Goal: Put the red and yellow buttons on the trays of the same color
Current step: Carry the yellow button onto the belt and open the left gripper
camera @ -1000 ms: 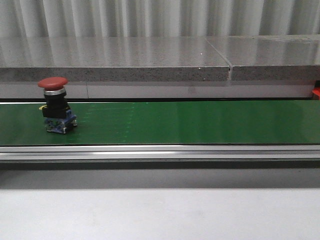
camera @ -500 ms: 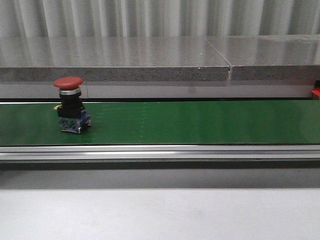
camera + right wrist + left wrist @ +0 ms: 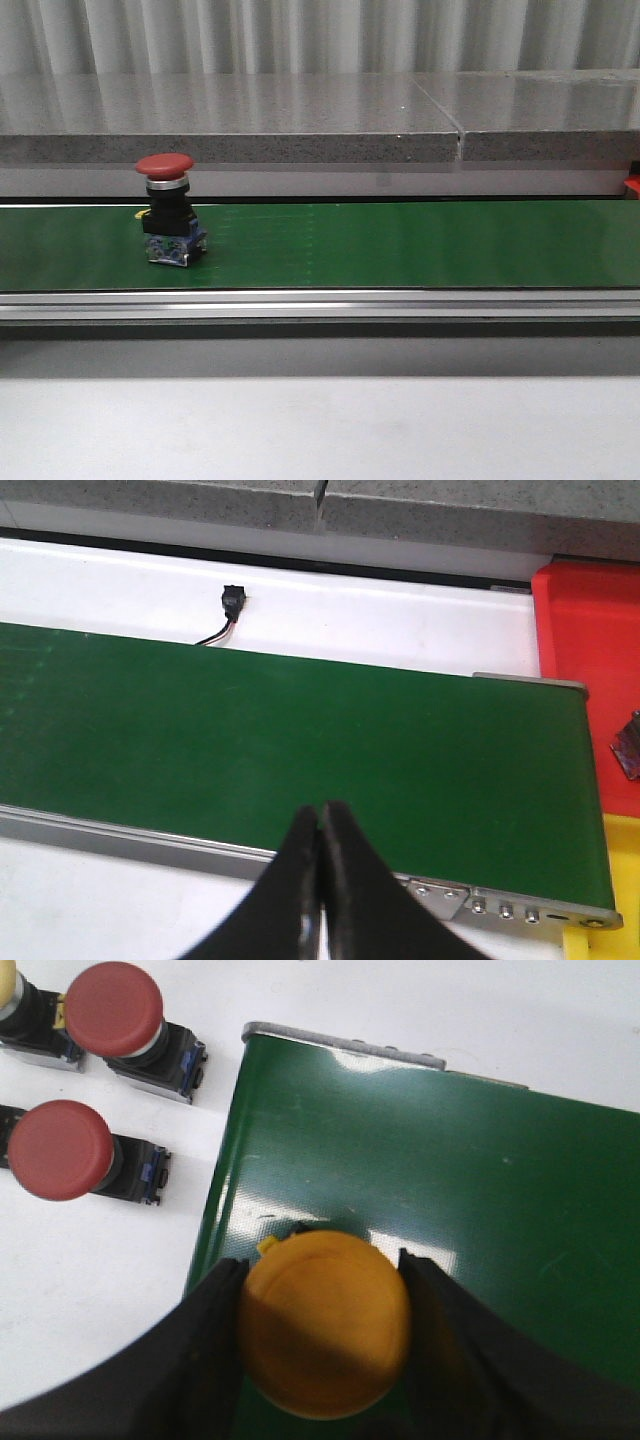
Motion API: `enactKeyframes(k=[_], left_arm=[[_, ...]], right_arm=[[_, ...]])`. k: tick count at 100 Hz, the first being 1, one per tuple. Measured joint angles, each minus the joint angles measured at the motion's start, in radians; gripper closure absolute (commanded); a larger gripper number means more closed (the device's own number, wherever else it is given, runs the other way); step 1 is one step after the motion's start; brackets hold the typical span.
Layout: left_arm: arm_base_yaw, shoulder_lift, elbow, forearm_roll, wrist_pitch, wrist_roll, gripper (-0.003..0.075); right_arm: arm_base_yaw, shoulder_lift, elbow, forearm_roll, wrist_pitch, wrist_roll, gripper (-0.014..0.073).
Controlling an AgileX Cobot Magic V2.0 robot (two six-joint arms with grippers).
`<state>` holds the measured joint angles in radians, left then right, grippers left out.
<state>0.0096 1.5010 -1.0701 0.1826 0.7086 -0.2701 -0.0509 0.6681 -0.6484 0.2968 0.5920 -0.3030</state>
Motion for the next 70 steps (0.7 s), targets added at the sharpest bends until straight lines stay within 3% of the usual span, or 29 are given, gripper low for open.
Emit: enactKeyframes(k=[9,16,48,70], left_arm=[[0.000,0.000,0.000,0.000,0.000,0.002,0.0204],[0.000,0.000,0.000,0.000,0.000,0.002,0.0140],[0.000,-0.008,-0.004,0.016,-0.002,0.017,0.0134],[-0.063,-0.108,-0.004,0.034,-0.069,0.046,0.0134]], right_arm=[[0.000,0.000,0.000,0.000,0.000,0.000,0.0661],[0.000,0.000,0.000,0.000,0.000,0.000,0.0661],[0.000,0.000,0.000,0.000,0.000,0.000,0.0661],[0.000,0.000,0.000,0.000,0.000,0.000,0.0661]])
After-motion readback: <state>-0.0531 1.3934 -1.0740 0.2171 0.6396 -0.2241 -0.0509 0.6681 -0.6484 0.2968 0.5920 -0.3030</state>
